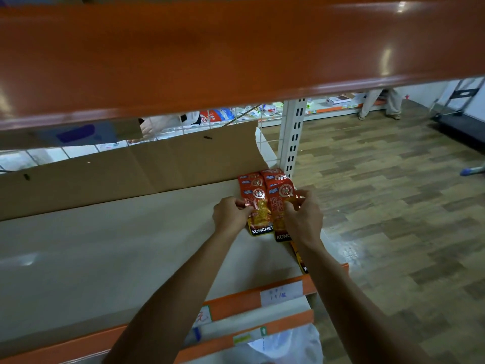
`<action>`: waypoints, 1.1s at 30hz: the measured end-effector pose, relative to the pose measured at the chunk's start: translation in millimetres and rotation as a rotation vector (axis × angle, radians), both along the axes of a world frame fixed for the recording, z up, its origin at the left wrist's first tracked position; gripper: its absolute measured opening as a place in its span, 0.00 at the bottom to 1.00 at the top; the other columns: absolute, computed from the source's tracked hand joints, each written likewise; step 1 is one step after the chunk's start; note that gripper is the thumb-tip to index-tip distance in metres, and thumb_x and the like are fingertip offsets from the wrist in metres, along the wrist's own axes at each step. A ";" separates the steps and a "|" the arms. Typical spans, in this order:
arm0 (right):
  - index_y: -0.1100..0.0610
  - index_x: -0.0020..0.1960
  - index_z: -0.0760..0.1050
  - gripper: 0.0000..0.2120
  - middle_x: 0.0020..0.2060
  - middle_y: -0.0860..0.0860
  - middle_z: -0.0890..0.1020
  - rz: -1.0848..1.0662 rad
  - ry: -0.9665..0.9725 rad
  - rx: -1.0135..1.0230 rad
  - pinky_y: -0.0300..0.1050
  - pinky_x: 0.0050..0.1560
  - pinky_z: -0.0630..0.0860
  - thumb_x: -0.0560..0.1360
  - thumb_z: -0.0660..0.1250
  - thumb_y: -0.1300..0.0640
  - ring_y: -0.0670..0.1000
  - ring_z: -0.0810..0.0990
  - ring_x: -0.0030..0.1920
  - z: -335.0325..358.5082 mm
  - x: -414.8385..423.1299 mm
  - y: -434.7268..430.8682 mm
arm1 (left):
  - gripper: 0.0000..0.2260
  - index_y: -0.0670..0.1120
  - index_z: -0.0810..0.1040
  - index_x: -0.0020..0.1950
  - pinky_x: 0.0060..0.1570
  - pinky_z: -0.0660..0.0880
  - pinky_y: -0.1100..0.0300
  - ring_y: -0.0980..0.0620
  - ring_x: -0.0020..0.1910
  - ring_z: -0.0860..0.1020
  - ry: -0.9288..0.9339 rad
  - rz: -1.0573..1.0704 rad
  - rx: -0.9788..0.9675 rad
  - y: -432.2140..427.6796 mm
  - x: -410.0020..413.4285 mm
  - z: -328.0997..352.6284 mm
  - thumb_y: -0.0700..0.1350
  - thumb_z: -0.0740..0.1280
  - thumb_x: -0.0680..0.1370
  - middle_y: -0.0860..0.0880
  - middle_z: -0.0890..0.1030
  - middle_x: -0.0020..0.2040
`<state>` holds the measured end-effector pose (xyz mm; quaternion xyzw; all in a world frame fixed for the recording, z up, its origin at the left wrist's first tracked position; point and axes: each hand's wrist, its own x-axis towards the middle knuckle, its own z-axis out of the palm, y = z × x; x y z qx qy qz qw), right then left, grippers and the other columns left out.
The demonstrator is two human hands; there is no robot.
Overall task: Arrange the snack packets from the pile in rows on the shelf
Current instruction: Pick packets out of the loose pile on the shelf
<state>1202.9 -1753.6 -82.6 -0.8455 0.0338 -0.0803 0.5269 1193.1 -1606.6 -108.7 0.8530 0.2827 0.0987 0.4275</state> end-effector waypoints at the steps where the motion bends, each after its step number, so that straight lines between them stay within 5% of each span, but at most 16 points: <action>1: 0.57 0.61 0.72 0.15 0.55 0.56 0.79 0.001 0.003 -0.007 0.44 0.49 0.75 0.75 0.66 0.60 0.52 0.78 0.53 -0.7 -0.1 0.0 | 0.12 0.44 0.81 0.50 0.51 0.78 0.53 0.49 0.48 0.81 -0.002 -0.003 0.005 -0.1 0.5 -0.4 0.50 0.74 0.72 0.48 0.84 0.47; 8: 0.57 0.62 0.71 0.15 0.55 0.56 0.79 0.018 0.033 -0.021 0.45 0.47 0.75 0.76 0.66 0.59 0.53 0.79 0.52 -2.6 0.4 2.0 | 0.11 0.46 0.82 0.46 0.47 0.78 0.56 0.50 0.43 0.82 -0.012 0.005 0.062 0.0 1.7 -2.6 0.52 0.74 0.71 0.49 0.84 0.44; 12: 0.58 0.61 0.71 0.14 0.53 0.57 0.81 0.035 0.036 -0.011 0.54 0.52 0.78 0.75 0.66 0.60 0.55 0.80 0.51 -2.1 -0.7 3.4 | 0.13 0.46 0.83 0.50 0.41 0.72 0.62 0.52 0.44 0.81 -0.007 -0.015 0.150 0.9 -0.7 -2.1 0.54 0.73 0.73 0.49 0.84 0.46; 19: 0.57 0.61 0.68 0.14 0.54 0.56 0.80 0.092 0.030 0.026 0.56 0.51 0.80 0.77 0.64 0.60 0.55 0.81 0.50 -4.0 -0.6 9.0 | 0.09 0.46 0.81 0.53 0.44 0.69 0.64 0.53 0.47 0.80 -0.112 0.017 0.199 0.2 -10.0 0.5 0.49 0.67 0.77 0.50 0.84 0.50; 23: 0.56 0.61 0.68 0.13 0.49 0.50 0.77 0.117 0.011 0.058 0.49 0.44 0.80 0.77 0.64 0.60 0.50 0.80 0.47 -8.0 -1.9 16.3 | 0.14 0.48 0.80 0.55 0.40 0.73 0.67 0.58 0.44 0.79 -0.174 -0.091 -0.064 -10.1 -13.2 5.0 0.56 0.66 0.77 0.53 0.82 0.47; 27: 0.56 0.61 0.70 0.13 0.46 0.46 0.73 0.128 -0.020 0.009 0.32 0.34 0.68 0.77 0.64 0.60 0.44 0.74 0.42 -10.3 -0.3 20.4 | 0.15 0.47 0.76 0.61 0.44 0.79 0.62 0.54 0.48 0.80 -0.171 -0.099 -0.377 -11.1 -14.7 5.2 0.45 0.71 0.76 0.48 0.82 0.52; 30: 0.56 0.60 0.73 0.11 0.49 0.49 0.77 0.149 -0.053 -0.024 0.42 0.44 0.77 0.77 0.64 0.60 0.50 0.79 0.49 -7.4 -1.3 16.8 | 0.13 0.47 0.76 0.60 0.44 0.80 0.58 0.52 0.49 0.81 -0.162 -0.084 -0.408 -5.2 -17.0 6.0 0.43 0.70 0.76 0.47 0.81 0.52; 33: 0.57 0.61 0.74 0.13 0.56 0.55 0.79 0.134 -0.097 -0.114 0.56 0.56 0.77 0.77 0.64 0.59 0.54 0.78 0.55 -5.7 -2.9 10.2 | 0.09 0.48 0.76 0.55 0.33 0.77 0.66 0.56 0.43 0.81 -0.156 -0.058 -0.388 1.2 -21.3 5.2 0.43 0.71 0.76 0.49 0.81 0.48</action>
